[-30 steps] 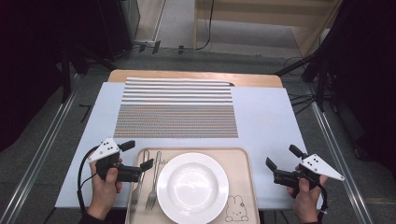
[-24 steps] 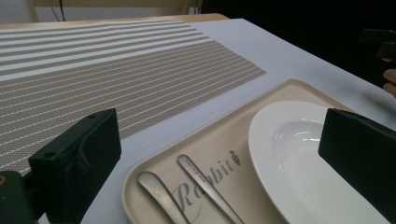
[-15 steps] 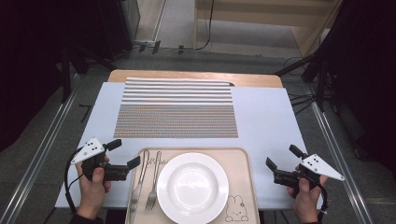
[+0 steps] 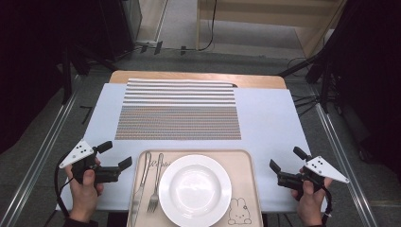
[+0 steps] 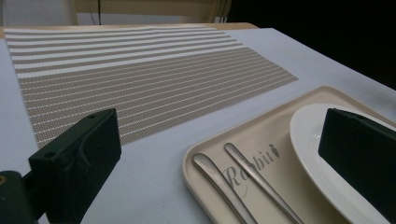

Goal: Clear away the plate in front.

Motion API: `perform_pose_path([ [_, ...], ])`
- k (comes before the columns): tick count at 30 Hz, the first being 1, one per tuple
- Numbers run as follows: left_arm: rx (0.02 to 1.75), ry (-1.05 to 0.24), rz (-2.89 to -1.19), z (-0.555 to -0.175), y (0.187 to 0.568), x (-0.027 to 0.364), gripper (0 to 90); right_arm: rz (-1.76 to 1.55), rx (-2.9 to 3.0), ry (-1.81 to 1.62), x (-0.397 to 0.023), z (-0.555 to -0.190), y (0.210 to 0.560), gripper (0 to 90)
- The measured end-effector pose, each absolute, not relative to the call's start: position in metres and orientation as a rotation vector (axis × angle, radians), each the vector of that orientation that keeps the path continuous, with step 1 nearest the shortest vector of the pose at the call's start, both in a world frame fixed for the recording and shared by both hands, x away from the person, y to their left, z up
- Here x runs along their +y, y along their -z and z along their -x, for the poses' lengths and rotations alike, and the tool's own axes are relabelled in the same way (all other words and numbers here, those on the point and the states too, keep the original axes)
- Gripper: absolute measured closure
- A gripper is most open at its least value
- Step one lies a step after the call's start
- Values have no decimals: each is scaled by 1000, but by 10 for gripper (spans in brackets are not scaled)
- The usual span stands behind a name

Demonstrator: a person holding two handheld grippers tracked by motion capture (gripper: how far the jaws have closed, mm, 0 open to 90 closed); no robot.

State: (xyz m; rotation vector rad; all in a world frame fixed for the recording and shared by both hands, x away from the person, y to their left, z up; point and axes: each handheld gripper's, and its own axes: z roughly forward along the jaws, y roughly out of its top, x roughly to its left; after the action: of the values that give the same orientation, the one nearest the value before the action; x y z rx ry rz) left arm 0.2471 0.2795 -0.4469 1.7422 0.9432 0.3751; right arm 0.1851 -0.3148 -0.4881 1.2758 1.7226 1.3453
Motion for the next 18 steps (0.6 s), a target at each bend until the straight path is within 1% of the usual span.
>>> perform_pose_path([
  [18,1012,-428,-1720,-246,463,321,0,-1280,1721,-1332,-316,-186,489,0],
])
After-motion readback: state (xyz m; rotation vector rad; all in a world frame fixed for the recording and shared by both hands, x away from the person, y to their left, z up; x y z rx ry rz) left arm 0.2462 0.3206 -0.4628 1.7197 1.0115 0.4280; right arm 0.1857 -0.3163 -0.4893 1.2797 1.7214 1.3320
